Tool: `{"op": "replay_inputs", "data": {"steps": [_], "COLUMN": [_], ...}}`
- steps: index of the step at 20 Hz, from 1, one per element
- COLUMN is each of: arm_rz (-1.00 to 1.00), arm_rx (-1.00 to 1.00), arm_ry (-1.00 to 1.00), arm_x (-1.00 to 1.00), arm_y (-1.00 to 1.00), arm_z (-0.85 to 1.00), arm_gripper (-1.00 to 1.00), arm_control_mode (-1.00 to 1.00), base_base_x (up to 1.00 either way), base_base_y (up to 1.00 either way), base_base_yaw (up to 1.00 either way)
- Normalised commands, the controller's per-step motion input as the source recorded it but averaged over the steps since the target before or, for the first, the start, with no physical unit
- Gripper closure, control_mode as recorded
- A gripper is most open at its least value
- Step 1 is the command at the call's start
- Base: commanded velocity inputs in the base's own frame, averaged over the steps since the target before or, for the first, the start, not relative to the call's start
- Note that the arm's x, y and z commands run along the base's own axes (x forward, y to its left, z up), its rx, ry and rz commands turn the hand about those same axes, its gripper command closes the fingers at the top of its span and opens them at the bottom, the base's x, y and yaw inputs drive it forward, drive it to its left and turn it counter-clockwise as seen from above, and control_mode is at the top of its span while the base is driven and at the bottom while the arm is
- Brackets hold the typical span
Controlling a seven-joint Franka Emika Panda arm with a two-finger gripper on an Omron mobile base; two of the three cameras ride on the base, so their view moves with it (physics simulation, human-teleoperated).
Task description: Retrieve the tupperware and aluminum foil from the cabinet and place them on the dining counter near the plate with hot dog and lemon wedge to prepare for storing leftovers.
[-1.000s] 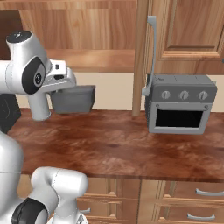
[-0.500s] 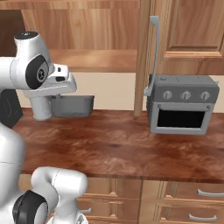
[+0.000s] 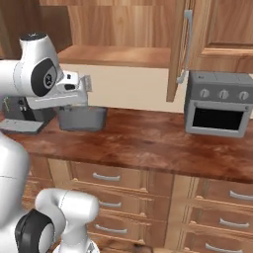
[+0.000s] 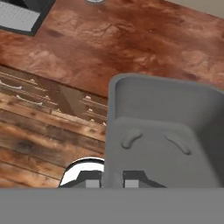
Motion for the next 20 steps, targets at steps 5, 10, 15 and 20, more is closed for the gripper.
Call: {"op": "replay_inputs", "data": {"steps": [5, 10, 15, 20], "arm_rz": [0.0, 0.0, 0.0, 0.0], "arm_rx": [0.0, 0.0, 0.0, 0.0], "arm_ry": [0.0, 0.0, 0.0, 0.0], "arm_x": [0.0, 0.0, 0.0, 0.0], "arm_y": [0.0, 0.0, 0.0, 0.0], "arm_z": [0.0, 0.0, 0.0, 0.0], "arm_gripper": [1.0, 1.0, 1.0, 1.0], "arm_control_mode": [1.0, 1.0, 1.0, 1.0], "base_base_x": [-0.83, -0.35, -0.02, 0.0], "base_base_y": [0.11, 0.39, 0.46, 0.33], "base_base_yaw": [0.36, 0.61, 0.79, 0.9]}}
